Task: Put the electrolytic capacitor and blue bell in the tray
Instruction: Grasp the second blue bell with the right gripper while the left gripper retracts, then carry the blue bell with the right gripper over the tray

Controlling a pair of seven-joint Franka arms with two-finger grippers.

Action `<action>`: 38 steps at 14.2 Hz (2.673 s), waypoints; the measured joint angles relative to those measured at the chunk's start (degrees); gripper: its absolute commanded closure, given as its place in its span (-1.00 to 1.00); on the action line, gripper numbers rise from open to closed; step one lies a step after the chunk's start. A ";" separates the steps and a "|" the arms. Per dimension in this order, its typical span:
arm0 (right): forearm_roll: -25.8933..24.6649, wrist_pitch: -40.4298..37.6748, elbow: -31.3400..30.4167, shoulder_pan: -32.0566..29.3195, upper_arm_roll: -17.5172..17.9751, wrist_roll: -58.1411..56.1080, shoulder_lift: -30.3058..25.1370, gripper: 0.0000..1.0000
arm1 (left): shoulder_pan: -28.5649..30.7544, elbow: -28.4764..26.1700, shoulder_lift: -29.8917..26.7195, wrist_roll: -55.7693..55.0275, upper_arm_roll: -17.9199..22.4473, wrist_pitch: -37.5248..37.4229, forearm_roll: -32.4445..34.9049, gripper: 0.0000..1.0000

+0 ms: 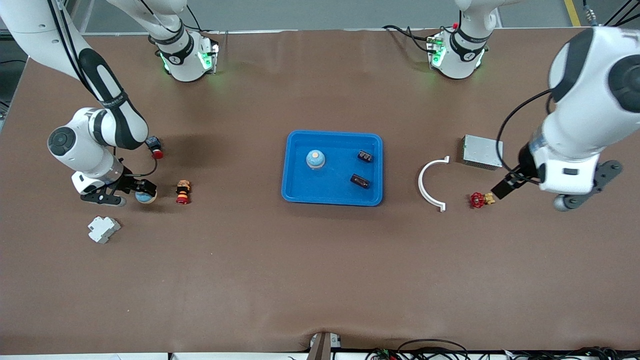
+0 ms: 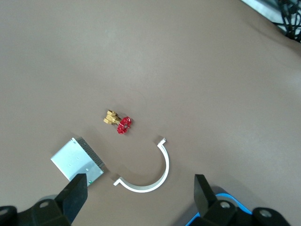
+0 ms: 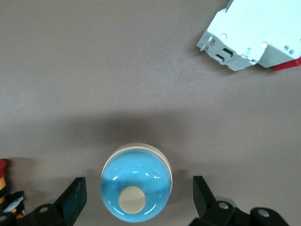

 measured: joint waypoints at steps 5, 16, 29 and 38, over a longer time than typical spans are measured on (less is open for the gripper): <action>0.10 0.42 0.00 0.17 0.13 0.27 0.54 -1.00 | 2.62 1.93 -0.97 14.79 0.08 -1.73 -0.01 -1.00; 0.15 0.57 0.00 0.82 0.29 0.96 0.60 0.06 | 4.12 1.89 -6.53 30.59 1.63 -7.01 -0.68 -1.00; 0.19 -14.20 4.19 8.50 0.61 13.70 -3.78 1.00 | -13.09 -6.49 -17.79 44.04 25.53 -7.92 -9.61 -1.00; 0.42 -32.61 19.39 34.57 1.14 58.62 -9.78 1.00 | -13.23 -6.64 -17.66 44.04 25.55 -7.09 -9.67 -1.00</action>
